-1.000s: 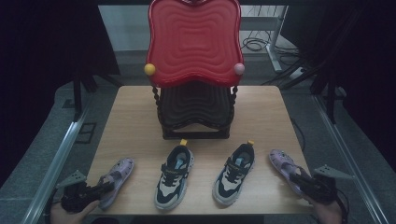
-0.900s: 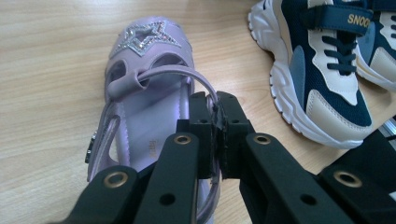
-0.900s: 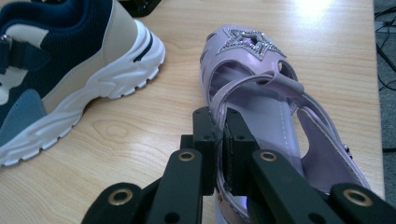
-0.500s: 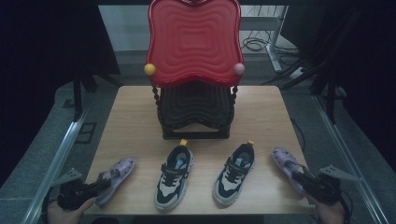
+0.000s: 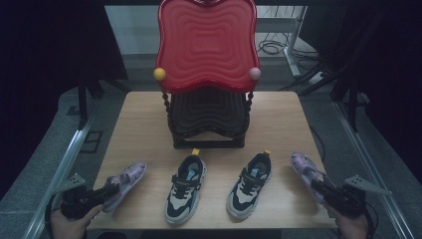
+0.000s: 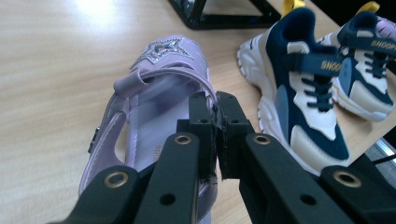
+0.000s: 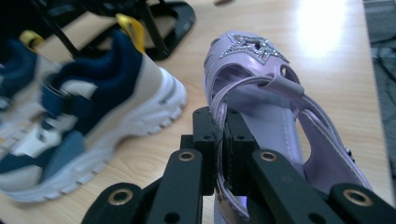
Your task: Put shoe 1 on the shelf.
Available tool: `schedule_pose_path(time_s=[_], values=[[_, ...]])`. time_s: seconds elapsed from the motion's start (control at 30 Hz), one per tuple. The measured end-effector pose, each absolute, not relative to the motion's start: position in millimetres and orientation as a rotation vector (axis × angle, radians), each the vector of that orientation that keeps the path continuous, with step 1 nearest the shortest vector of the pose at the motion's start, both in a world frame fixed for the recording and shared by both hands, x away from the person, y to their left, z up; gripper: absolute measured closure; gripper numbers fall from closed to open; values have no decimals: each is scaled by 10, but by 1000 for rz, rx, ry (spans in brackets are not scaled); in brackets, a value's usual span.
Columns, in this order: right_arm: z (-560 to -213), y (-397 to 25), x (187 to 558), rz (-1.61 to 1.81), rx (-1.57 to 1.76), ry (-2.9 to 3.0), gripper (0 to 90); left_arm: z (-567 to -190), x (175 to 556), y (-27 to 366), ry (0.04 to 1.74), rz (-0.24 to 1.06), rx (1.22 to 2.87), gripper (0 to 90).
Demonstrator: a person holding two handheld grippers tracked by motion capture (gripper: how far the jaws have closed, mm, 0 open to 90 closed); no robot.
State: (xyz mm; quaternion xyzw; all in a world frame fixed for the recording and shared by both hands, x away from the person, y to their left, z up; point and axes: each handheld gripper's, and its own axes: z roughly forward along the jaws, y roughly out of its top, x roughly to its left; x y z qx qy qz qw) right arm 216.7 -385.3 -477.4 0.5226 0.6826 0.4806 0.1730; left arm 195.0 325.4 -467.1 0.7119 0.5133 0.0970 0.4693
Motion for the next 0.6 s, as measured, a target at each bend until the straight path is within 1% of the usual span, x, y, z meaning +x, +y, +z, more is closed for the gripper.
schedule_pose_path(time_s=[0.33,0.6], values=[[-4552,-3729,2151,1441,1426,1881,858,-4483,2071,3203,1202,272,1703,868],[-4370,-3582,2282,1472,1394,1868,858,-4314,2182,3121,1154,304,1687,867]])
